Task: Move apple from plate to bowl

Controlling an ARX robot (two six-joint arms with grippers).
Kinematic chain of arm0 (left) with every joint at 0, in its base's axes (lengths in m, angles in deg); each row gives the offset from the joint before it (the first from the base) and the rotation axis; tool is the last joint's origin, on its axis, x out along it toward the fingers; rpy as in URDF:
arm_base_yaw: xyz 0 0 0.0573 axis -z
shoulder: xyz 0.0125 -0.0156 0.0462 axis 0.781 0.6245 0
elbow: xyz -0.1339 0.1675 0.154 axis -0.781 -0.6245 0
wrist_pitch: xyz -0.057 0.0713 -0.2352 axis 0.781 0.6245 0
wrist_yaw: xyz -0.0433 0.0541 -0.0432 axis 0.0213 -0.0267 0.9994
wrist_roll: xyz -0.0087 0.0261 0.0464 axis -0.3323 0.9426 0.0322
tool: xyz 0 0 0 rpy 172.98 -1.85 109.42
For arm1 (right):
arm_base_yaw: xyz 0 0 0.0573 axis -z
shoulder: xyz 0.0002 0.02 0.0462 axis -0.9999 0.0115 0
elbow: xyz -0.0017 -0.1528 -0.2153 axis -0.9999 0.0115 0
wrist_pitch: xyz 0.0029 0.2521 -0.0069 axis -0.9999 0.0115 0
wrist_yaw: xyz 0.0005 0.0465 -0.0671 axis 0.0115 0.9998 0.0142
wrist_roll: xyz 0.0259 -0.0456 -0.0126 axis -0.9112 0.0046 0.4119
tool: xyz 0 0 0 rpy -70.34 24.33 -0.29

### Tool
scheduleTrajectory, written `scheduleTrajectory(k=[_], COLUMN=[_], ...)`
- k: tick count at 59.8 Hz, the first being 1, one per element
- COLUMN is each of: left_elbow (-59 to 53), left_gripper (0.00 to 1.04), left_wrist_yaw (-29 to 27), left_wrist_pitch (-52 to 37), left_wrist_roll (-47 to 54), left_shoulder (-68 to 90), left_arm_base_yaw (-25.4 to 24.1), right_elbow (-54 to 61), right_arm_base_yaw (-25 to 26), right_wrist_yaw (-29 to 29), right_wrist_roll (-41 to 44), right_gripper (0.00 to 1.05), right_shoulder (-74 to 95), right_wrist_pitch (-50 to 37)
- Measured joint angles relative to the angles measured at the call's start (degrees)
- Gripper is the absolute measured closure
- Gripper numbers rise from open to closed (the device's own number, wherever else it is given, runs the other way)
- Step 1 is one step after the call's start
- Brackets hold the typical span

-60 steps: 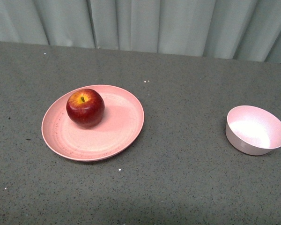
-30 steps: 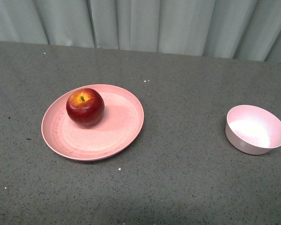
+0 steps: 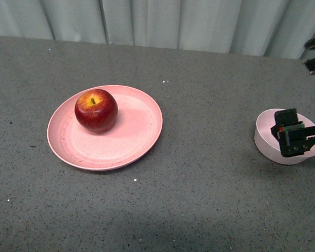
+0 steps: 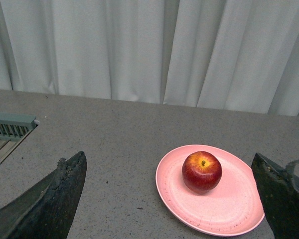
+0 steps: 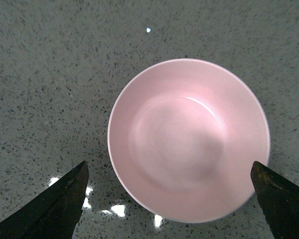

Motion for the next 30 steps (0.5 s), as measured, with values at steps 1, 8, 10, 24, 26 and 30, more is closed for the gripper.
scheduleTrajectory(k=[1, 8, 10, 24, 26, 30], left_elbow=[0.0, 0.0, 0.0, 0.0, 0.0, 0.0], left_gripper=[0.07, 0.07, 0.07, 0.07, 0.07, 0.07], left_wrist_yaw=[0.0, 0.0, 0.0, 0.0, 0.0, 0.0], left_wrist_pitch=[0.0, 0.0, 0.0, 0.0, 0.0, 0.0], left_wrist_roll=[0.0, 0.0, 0.0, 0.0, 0.0, 0.0], left_shoulder=[0.0, 0.0, 0.0, 0.0, 0.0, 0.0], left_arm_base_yaw=[0.0, 0.0, 0.0, 0.0, 0.0, 0.0], right_elbow=[-0.7, -3.4, -4.1, -8.0, -8.2, -8.6], right_arm_base_yaw=[-0.1, -0.6, -0.8, -1.9, -2.0, -2.1], right_wrist_yaw=[-0.2, -0.3, -0.2, 0.0, 0.0, 0.0], right_wrist_roll=[0.1, 0.5, 0.6, 0.7, 0.9, 1.0], right_gripper=[0.09, 0.09, 0.09, 0.3, 0.36, 0.45], right_shoulder=[1.0, 4.8, 5.7, 10.1, 10.5, 11.0], right_wrist_pitch=[0.3, 0.2, 0.4, 2.1, 2.2, 2.4])
